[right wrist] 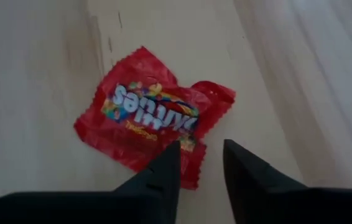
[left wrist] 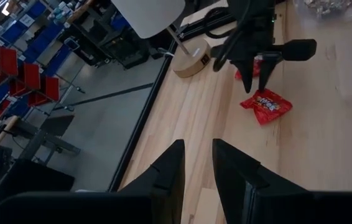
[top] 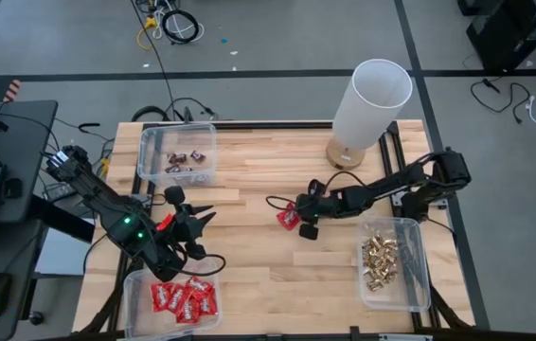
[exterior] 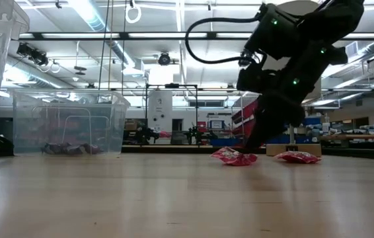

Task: Sort candy
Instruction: Put the red chocolate into the bottom left transparent bin

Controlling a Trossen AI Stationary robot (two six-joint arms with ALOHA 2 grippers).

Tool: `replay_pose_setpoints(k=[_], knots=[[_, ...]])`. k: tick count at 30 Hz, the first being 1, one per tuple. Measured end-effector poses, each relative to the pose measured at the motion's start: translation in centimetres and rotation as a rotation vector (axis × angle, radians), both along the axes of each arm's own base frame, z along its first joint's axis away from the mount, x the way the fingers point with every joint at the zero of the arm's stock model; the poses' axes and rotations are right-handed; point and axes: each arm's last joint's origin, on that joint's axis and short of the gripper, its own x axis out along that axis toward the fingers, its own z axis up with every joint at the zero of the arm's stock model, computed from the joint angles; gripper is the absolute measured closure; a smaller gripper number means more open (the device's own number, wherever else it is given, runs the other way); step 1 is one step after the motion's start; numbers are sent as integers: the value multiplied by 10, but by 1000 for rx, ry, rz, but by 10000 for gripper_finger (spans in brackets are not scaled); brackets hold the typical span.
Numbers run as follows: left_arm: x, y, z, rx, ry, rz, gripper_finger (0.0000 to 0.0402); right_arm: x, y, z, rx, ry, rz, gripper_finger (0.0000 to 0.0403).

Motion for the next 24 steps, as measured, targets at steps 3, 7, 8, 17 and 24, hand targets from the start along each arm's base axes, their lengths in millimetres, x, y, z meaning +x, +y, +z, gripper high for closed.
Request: replay_pose_setpoints(k=[3, 7, 8, 17, 24], knots=[[0, 0, 0, 0, 0, 0, 317, 1, -1, -2, 31, 2, -10, 274], [0, 0, 0, 0, 0, 0, 317, 1, -2, -8, 47, 22, -23, 254], [0, 0, 0, 0, 0, 0, 317, 1, -2, -10, 50, 30, -25, 252], [0, 0, 0, 0, -1, 0, 317, 4, -2, -19, 61, 45, -30, 275], [0, 0, 0, -8, -7, 4, 317, 3, -2, -20, 42, 58, -26, 391]])
